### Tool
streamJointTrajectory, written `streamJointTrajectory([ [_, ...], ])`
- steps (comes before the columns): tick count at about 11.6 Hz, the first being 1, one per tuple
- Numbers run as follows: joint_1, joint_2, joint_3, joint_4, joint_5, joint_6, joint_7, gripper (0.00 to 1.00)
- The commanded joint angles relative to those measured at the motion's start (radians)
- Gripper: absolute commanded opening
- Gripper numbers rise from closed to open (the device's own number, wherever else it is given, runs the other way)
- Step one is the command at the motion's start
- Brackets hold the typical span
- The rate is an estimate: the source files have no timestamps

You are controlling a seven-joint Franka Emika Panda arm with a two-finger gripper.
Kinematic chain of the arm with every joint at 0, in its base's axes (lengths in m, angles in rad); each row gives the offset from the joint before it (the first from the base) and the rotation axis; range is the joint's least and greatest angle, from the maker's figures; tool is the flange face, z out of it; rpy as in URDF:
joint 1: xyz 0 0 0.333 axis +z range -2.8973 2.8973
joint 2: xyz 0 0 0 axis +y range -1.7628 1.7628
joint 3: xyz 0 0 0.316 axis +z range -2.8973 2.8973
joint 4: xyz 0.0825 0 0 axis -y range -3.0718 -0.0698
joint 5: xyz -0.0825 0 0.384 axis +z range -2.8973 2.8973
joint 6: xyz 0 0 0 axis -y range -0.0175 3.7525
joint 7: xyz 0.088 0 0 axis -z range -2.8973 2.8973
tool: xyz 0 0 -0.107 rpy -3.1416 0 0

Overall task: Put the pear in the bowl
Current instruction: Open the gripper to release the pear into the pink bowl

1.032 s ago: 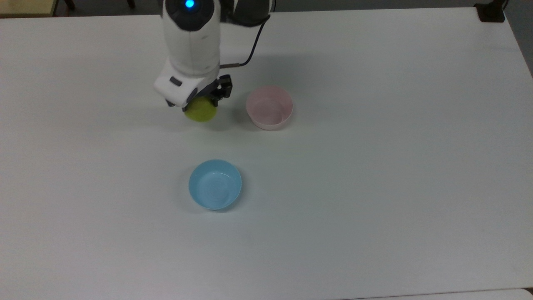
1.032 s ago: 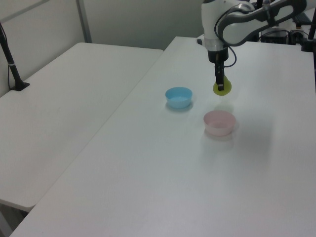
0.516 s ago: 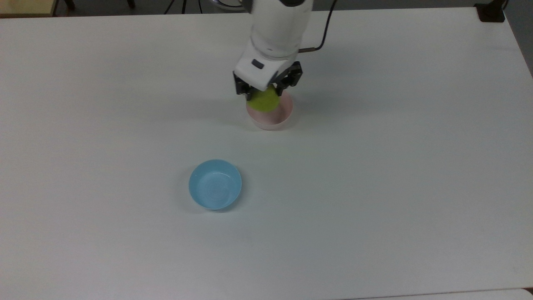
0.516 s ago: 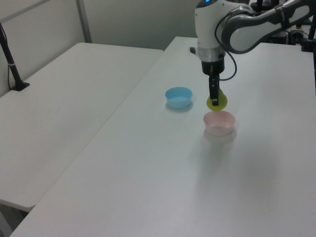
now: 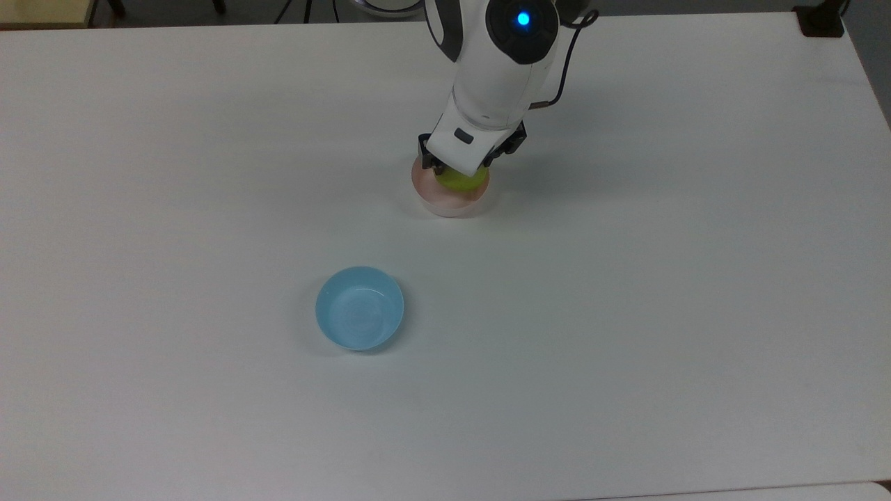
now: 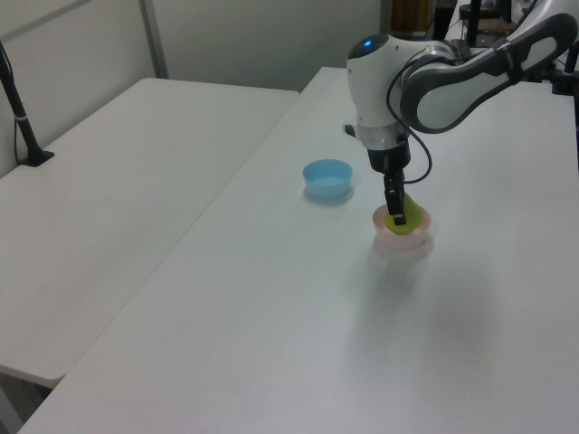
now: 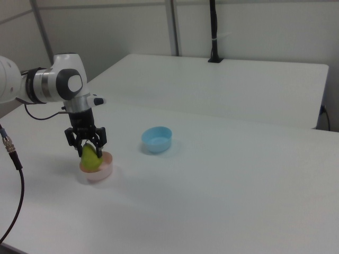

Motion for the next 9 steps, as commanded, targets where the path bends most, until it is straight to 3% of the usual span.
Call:
streamJointTrajectory([
  [1,0.003,0.001,-0.005,-0.007,-0.016,0.007,0.024,0.44],
  [3,-0.003,0.008,-0.007,-0.007,-0.016,0.006,0.024,0.73],
  [5,-0.006,0.005,-0.007,-0.006,-0.016,0.004,0.024,0.90],
  [7,-0.008,-0.011,-0.007,-0.002,-0.016,-0.006,0.024,1.00],
  [9,-0.008,-0.041,-0.013,0.002,-0.016,-0.013,0.024,1.00],
])
